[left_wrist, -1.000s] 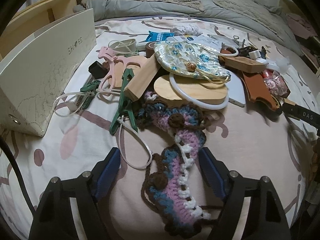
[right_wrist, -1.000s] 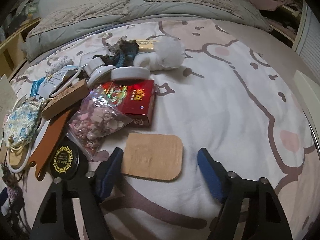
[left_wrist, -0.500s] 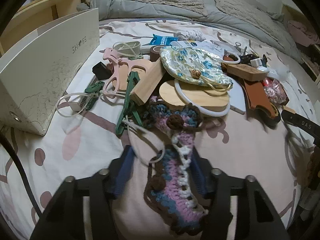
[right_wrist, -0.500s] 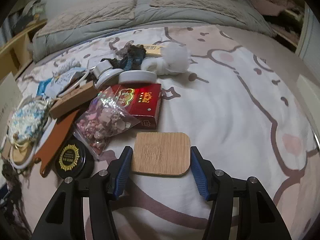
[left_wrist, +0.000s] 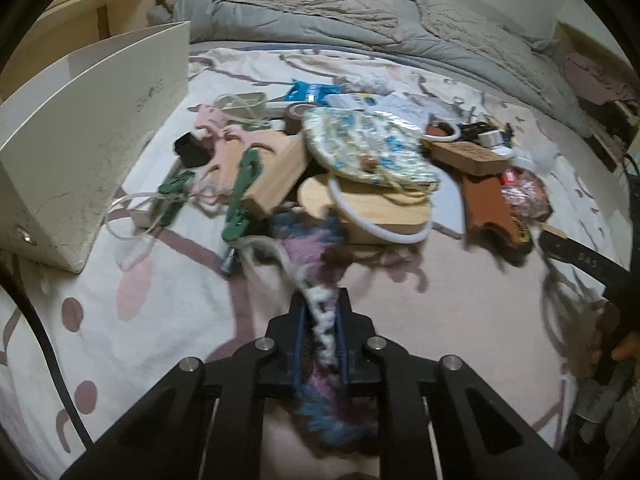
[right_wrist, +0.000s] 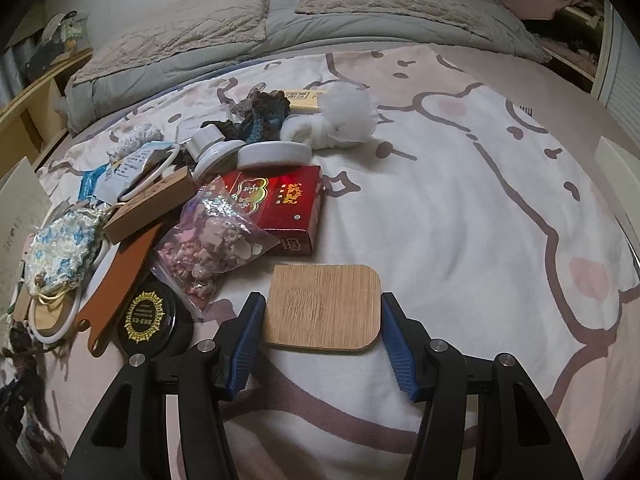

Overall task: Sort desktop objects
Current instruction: 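Close the left tool on the crocheted strip while the right tool grips the wooden coaster, then lift the crocheted strip with the left tool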

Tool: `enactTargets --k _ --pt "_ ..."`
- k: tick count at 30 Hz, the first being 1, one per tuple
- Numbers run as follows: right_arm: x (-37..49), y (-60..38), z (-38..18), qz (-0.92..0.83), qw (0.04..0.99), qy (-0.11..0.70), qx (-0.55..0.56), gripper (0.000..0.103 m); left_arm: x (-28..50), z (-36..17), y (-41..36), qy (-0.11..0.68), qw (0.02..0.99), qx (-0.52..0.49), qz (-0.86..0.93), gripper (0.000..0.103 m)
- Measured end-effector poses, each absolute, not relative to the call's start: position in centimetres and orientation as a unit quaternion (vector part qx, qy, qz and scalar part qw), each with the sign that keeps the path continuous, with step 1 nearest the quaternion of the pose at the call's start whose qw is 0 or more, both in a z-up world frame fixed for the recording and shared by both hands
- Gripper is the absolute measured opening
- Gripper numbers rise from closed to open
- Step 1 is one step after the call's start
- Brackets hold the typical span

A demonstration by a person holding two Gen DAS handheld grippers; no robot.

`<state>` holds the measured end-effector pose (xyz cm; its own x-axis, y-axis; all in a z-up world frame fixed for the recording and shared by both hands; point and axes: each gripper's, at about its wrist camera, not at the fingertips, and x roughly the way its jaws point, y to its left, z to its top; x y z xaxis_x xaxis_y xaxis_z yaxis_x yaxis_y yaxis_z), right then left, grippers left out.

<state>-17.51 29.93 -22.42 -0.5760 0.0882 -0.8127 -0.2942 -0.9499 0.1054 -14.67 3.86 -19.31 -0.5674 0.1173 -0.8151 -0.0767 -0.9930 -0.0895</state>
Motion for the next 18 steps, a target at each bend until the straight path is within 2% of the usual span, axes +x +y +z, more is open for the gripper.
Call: enactTargets --k 6,18 --pt "-16.9 29.4 -22.1 0.879 0.099 0.12 -0.45 0.058 -14.3 -18.9 4.9 -0.005 0.073 -0.454 0.888 0.012" --pt "-14.5 26.7 -21.3 0.881 0.061 0.146 -0.446 0.058 -13.9 -17.8 4.7 -0.022 0.081 -0.442 0.893 0.012"
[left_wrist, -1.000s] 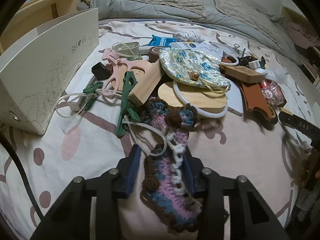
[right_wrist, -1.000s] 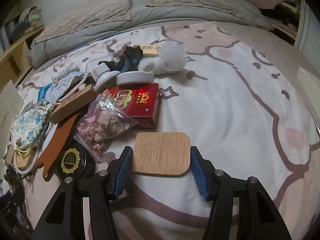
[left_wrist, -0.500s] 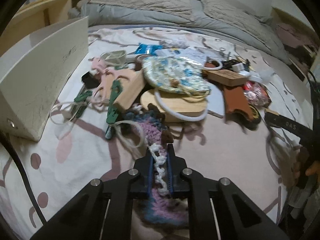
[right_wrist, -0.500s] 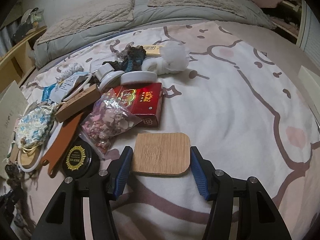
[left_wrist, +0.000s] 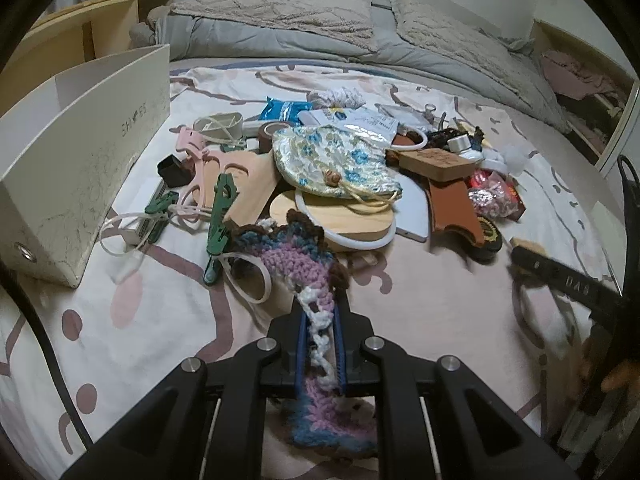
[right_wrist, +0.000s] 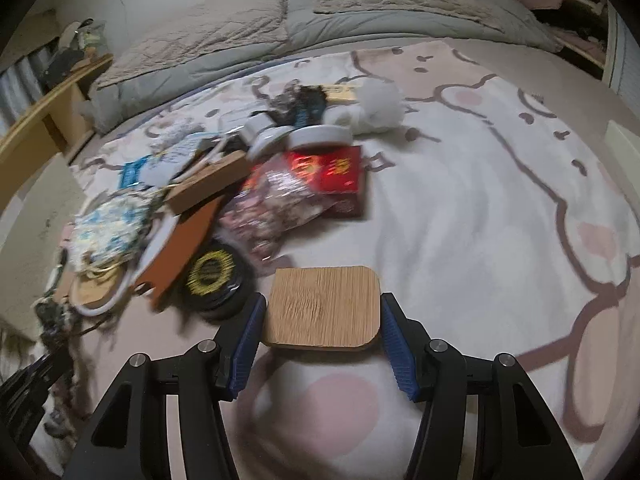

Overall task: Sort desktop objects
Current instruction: 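Lift the crocheted strip with the left tool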

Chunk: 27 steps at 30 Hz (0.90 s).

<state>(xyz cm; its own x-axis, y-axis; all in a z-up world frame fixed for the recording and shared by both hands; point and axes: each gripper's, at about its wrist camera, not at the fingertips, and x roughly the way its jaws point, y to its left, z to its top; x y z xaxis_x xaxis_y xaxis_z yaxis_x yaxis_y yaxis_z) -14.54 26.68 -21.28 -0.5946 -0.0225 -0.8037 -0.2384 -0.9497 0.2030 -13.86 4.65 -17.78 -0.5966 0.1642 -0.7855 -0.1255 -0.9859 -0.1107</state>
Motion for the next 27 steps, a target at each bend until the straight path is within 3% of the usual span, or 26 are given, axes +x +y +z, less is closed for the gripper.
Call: enactTargets --k 15,27 --pt "-12.5 20.6 -21.8 0.883 -0.002 0.094 -0.46 0.058 -11.7 -14.3 3.7 -0.033 0.111 -0.399 0.91 0.012" --pt "-12.6 20.7 -22.0 0.878 -0.001 0.101 -0.468 0.058 -10.1 -9.4 -0.4 -0.11 0.119 -0.335 0.928 0.012"
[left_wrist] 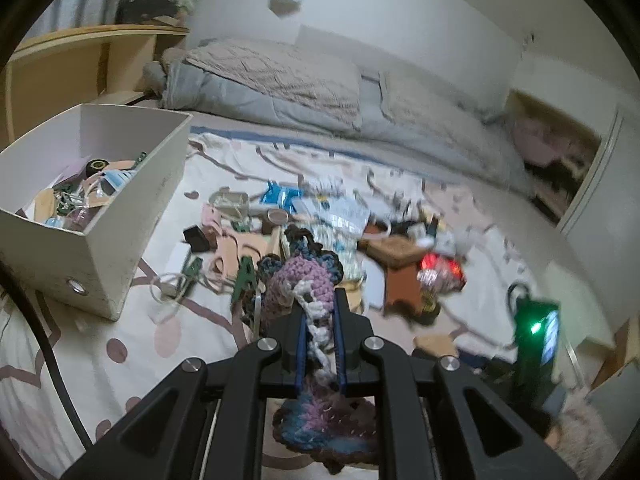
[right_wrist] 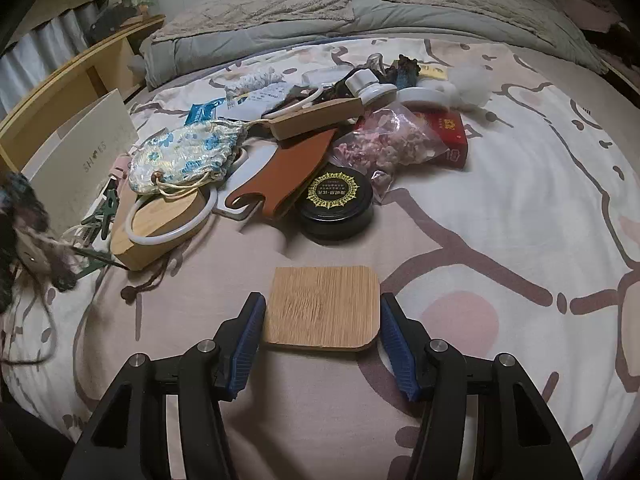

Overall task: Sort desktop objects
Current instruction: 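Lift the crocheted strip with the left tool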

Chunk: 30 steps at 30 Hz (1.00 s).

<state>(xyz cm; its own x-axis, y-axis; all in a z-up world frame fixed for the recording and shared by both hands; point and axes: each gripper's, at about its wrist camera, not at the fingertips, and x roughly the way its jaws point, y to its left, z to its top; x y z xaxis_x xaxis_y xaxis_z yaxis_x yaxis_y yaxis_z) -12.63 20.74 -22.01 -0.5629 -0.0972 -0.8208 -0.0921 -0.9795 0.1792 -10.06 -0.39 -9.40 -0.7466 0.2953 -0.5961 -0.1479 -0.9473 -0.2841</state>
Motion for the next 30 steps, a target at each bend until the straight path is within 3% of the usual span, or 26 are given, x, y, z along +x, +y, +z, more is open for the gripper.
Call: enactTargets --k 22,30 --pt "-12.7 20.7 -22.1 -0.877 0.0 -0.102 0.47 0.058 -4.7 1.2 -0.7 -0.09 0.175 -0.21 0.958 0.012" --pt "-12.9 20.6 -22.1 -0.874 0.006 -0.113 0.472 0.064 -7.9 -3.2 -0.2 -0.073 0.152 -0.285 0.944 0.012"
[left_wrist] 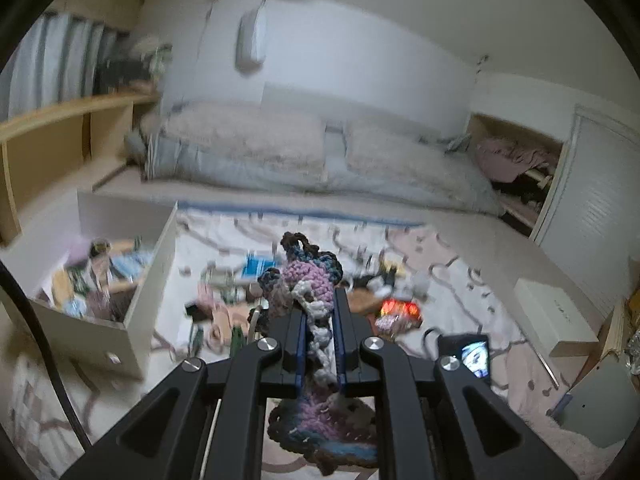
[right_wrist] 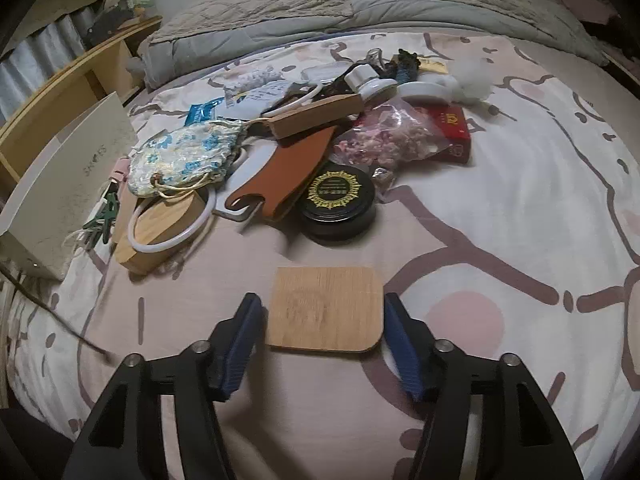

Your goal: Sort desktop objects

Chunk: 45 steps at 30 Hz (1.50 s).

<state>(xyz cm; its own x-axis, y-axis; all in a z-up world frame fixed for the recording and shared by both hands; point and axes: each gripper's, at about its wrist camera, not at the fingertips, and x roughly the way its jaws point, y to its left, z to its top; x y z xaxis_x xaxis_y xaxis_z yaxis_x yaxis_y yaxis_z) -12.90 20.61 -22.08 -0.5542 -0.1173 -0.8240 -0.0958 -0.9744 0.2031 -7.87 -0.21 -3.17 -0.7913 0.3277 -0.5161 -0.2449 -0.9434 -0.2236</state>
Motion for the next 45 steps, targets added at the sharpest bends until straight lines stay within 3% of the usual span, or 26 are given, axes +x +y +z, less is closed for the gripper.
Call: enactTargets --k 11,29,31,35,45 --pt "-12.9 20.5 -22.1 -0.874 0.008 -0.11 0.474 0.068 -10.8 -11.4 2.0 -0.059 0.143 -0.406 0.901 0.012" --pt "-13.0 20.5 -22.0 -0.87 0.011 -0.12 0.478 0.069 -12.7 -18.8 5.0 0.012 0.099 -0.499 0.861 0.012" --pt "-13.0 20.5 -22.1 -0.87 0.011 -0.121 0.478 0.069 -13.0 -19.1 4.8 0.006 0.095 -0.501 0.86 0.018" --pt "-12.9 20.6 -22.0 -0.869 0.014 -0.129 0.478 0.069 -12.8 -18.9 4.5 -0.007 0.096 -0.503 0.859 0.047" --pt "-12.9 21.1 -21.9 -0.866 0.02 -0.145 0.479 0.069 -11.0 -15.7 4.2 0.003 0.106 -0.439 0.892 0.062"
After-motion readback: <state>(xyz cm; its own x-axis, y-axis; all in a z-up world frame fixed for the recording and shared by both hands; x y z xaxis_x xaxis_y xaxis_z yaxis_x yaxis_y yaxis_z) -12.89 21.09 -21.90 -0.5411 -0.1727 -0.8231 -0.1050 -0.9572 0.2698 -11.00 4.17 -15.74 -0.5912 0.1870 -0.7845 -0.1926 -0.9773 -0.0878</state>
